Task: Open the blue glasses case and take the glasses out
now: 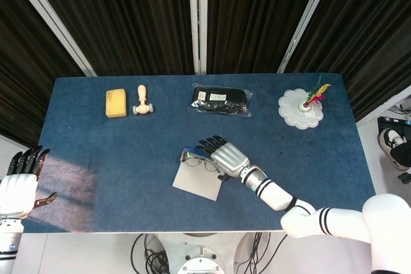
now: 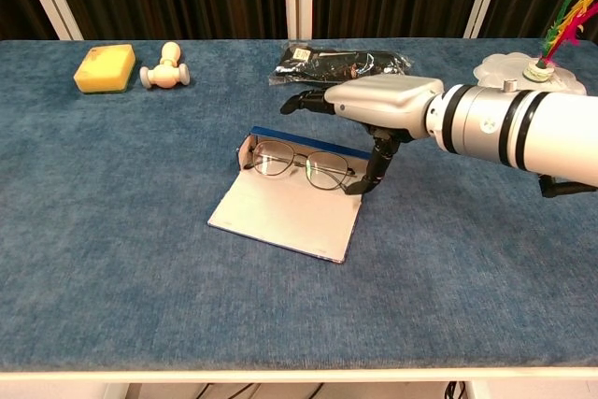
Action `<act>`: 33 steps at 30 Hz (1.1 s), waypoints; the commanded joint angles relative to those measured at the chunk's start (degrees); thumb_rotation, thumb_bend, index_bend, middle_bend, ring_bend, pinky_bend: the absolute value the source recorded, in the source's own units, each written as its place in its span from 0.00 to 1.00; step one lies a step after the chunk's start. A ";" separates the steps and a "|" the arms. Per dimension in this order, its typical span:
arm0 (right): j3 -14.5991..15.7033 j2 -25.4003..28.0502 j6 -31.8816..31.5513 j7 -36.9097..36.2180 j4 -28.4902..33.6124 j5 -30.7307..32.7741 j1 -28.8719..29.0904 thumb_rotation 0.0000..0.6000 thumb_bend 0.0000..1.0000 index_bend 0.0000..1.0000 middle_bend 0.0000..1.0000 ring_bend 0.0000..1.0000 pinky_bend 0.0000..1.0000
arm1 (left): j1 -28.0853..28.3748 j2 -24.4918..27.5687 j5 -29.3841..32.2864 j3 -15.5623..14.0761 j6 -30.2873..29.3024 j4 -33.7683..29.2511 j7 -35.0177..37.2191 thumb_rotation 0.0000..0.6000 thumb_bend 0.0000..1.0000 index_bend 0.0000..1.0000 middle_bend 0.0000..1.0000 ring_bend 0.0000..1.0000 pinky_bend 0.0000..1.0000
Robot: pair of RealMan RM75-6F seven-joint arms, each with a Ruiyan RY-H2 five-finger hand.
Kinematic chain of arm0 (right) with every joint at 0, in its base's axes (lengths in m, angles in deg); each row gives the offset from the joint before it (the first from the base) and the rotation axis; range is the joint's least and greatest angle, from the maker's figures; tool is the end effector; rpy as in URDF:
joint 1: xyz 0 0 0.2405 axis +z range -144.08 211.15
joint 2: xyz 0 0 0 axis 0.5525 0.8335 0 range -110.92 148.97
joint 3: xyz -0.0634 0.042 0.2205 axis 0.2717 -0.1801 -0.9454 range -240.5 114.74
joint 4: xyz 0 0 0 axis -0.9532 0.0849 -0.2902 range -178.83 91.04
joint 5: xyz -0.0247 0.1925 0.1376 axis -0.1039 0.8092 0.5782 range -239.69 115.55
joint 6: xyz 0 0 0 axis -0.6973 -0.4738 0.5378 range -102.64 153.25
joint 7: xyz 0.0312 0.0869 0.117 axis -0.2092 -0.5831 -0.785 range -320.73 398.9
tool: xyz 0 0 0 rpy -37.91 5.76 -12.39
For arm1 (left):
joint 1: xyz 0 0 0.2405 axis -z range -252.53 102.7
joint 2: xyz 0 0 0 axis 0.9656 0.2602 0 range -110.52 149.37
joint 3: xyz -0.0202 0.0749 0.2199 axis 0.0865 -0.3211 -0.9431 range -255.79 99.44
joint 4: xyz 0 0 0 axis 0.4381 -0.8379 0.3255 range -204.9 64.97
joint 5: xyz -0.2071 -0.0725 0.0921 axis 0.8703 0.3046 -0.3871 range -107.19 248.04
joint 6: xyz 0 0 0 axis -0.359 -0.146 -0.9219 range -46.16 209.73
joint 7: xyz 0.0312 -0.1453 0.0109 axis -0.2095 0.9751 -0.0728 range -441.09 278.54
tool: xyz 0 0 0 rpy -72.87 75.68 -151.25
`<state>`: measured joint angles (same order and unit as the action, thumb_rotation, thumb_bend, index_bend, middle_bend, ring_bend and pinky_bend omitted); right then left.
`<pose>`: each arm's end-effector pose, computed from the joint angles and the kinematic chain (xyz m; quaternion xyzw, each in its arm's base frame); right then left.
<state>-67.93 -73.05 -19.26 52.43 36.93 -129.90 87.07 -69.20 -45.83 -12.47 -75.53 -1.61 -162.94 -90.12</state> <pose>-0.0862 -0.3283 -0.0947 0.8336 -0.3353 0.3307 0.2888 -0.3031 0.1896 0.1143 -0.6119 -0.3682 -0.3376 0.6133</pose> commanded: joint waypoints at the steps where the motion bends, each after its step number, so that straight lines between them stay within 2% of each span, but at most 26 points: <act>1: -0.23 -0.82 0.20 1.48 -1.24 1.31 -0.07 1.00 0.09 0.00 0.01 0.00 0.00 | -0.14 0.04 -0.03 -0.07 -0.20 -0.11 -0.10 1.00 0.03 0.08 0.02 0.00 0.00; 15: -1.67 0.38 1.81 6.92 -6.50 9.94 -0.36 1.00 0.09 0.00 0.02 0.00 0.00 | -0.20 0.06 0.06 -0.07 -0.25 -0.25 -0.30 1.00 0.03 0.09 0.02 0.00 0.00; 18: -2.04 0.71 1.89 6.57 -6.56 10.02 -0.39 1.00 0.09 0.00 0.04 0.00 0.00 | -0.23 0.13 0.09 -0.07 -0.28 -0.29 -0.26 1.00 0.03 0.08 0.02 0.00 0.00; 23: -1.65 3.86 1.08 4.20 -2.12 5.74 -1.32 1.00 0.09 0.00 0.10 0.00 0.00 | -0.47 0.22 0.27 -0.13 -0.47 -0.25 -0.12 1.00 0.03 0.08 0.02 0.00 0.00; 27: -1.79 5.25 0.36 1.12 0.84 1.77 -1.77 1.00 0.17 0.00 0.19 0.00 0.00 | -0.40 0.08 0.08 -0.14 -0.42 -0.13 -0.01 1.00 0.03 0.09 0.02 0.00 0.00; 31: -2.52 4.04 2.19 -0.09 -0.37 0.97 -0.41 1.00 0.29 0.11 0.23 0.00 0.00 | -0.35 -0.07 -0.33 -0.22 -0.56 -0.09 -0.08 1.00 0.03 0.08 0.02 0.00 0.00; 33: -2.68 3.16 3.37 0.08 -1.43 1.36 0.36 1.00 0.32 0.15 0.23 0.00 0.00 | -0.53 -0.05 -0.30 -0.25 -0.83 -0.12 -0.07 1.00 0.03 0.08 0.02 0.00 0.00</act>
<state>-70.39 -69.38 -16.49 52.47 36.07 -128.76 86.94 -69.70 -45.89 -12.78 -75.77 -2.41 -163.05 -90.19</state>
